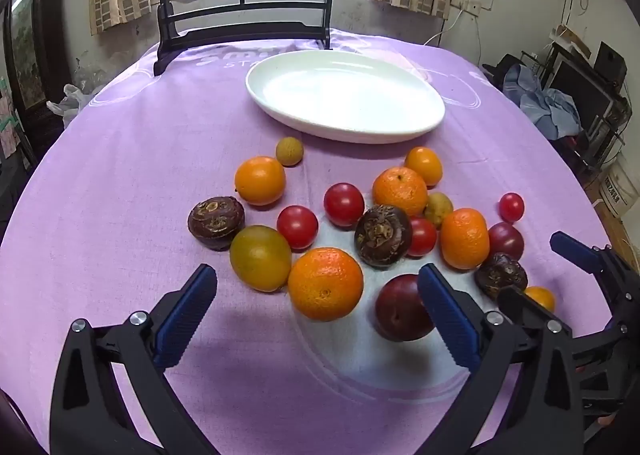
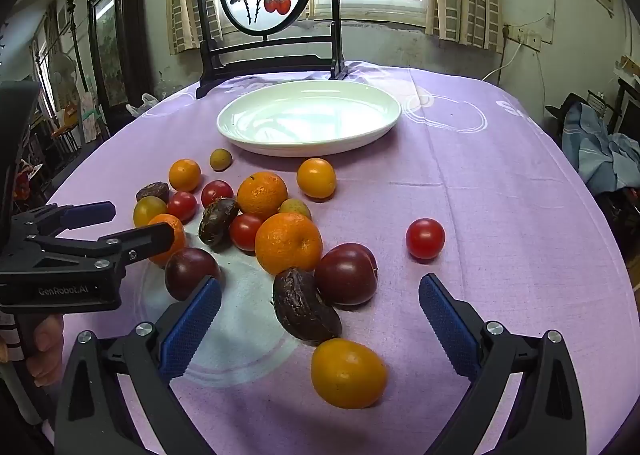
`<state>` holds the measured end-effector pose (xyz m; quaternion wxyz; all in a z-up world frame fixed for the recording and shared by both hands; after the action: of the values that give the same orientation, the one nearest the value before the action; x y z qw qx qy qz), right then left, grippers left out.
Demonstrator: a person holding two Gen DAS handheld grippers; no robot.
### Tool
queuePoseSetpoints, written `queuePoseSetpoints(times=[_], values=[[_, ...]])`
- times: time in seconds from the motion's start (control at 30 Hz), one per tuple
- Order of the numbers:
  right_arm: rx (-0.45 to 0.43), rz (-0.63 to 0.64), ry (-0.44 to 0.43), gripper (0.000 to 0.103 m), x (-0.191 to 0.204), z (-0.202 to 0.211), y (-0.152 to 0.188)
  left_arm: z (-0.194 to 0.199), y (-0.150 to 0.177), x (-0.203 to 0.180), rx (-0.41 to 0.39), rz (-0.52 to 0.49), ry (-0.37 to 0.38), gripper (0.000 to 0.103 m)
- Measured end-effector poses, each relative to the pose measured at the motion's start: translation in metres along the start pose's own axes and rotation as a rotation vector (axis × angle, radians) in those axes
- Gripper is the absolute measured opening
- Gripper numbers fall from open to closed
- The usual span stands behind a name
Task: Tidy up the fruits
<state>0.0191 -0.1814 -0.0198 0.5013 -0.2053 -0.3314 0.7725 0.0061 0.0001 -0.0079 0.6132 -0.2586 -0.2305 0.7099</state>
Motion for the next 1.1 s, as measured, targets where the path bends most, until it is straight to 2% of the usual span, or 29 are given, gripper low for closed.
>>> queuePoseSetpoints(times=[0.07,0.17,0.33,0.5,0.7,0.83,1.1], values=[[0.004,0.001,0.001,0.100,0.0003,-0.0003,0.0000,0.0026,0.0010,-0.0007,0.000,-0.007,-0.003,0.099],[0.003,0.001,0.002,0.100,0.0006,-0.0002,-0.0001,-0.0022,-0.0008,0.0017,0.016,0.000,0.030,0.099],[0.002,0.003,0.003,0.100,0.0011,-0.0001,-0.0001,0.0054,0.0040,0.0063,-0.010,-0.003,-0.013,0.099],[0.002,0.003,0.002,0.100,0.0006,-0.0009,0.0001,-0.0014,0.0024,0.0051,0.009,0.006,-0.037,0.099],[0.002,0.005,0.002,0.100,-0.0008,-0.0002,0.0010,-0.0027,0.0026,0.0059,0.014,0.005,-0.024,0.099],[0.004,0.004,0.001,0.099,0.0016,-0.0011,0.0022,-0.0015,0.0025,0.0050,-0.004,-0.001,-0.047,0.099],[0.008,0.003,-0.001,0.100,0.0026,-0.0013,-0.0012,-0.0023,0.0026,0.0041,0.001,-0.002,-0.045,0.099]])
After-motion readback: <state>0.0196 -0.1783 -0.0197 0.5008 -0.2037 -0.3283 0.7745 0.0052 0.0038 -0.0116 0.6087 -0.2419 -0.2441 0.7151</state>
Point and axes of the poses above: each gripper's, at about its wrist camera, not at the fingertips, and z roughly against the way its jaws point, x to its left, y to its underside, the point moved 1 cm from there along -z, roughly the way its jaws point, and after that the axes turned 2 degrees about z, right-handed, at the moved point
